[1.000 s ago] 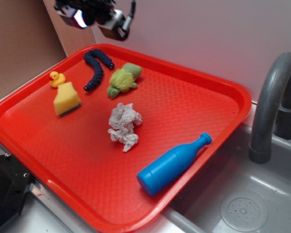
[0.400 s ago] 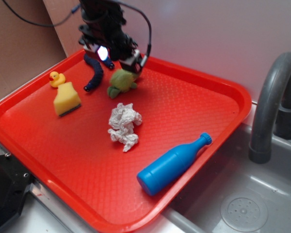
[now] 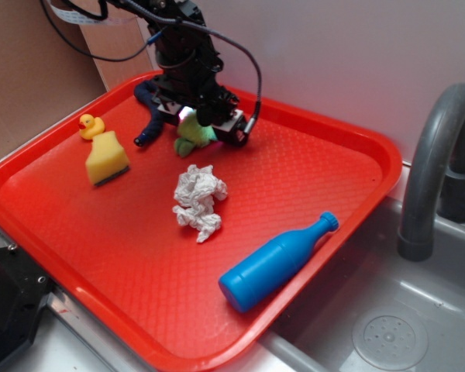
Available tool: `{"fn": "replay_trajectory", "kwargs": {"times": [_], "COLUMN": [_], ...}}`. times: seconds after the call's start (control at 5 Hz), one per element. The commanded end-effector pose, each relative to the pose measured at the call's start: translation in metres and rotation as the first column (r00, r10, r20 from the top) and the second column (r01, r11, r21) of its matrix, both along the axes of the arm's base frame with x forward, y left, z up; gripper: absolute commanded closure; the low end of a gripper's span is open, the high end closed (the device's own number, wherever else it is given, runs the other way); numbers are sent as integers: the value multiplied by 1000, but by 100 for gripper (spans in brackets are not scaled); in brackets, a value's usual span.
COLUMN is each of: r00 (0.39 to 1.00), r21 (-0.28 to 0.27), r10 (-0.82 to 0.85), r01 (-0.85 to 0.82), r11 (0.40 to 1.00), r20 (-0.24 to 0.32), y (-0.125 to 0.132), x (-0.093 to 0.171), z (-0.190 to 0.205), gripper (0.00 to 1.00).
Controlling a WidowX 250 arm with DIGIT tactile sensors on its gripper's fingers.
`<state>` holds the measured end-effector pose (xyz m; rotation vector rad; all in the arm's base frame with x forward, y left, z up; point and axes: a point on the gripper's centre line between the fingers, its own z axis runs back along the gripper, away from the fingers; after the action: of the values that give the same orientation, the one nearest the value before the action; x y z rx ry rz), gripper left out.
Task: Grab the green animal.
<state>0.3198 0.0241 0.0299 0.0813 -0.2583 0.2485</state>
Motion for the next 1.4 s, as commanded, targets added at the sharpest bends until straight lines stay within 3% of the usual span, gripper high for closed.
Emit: {"fn": "replay_trajectory", "kwargs": {"times": [0.0,0.2,0.4,0.6,0.8,1.2], "r00": [999,986,975,966,971,981], "r21": [28,127,136,137,120,92], "r10": [-25,-47,-111,-182,-213,-188], "r01": [24,68,138,208,226,192], "r11": [999,990,981,968,967,977], "r20": [22,-161,-193,-184,-111,-52], "y": [6,-6,-17,-25,-32,-36], "x": [-7,-19,-41,-66,-81,-86], "z": [51,89,122,147,175,207], "gripper": [100,100,100,100,100,100]}}
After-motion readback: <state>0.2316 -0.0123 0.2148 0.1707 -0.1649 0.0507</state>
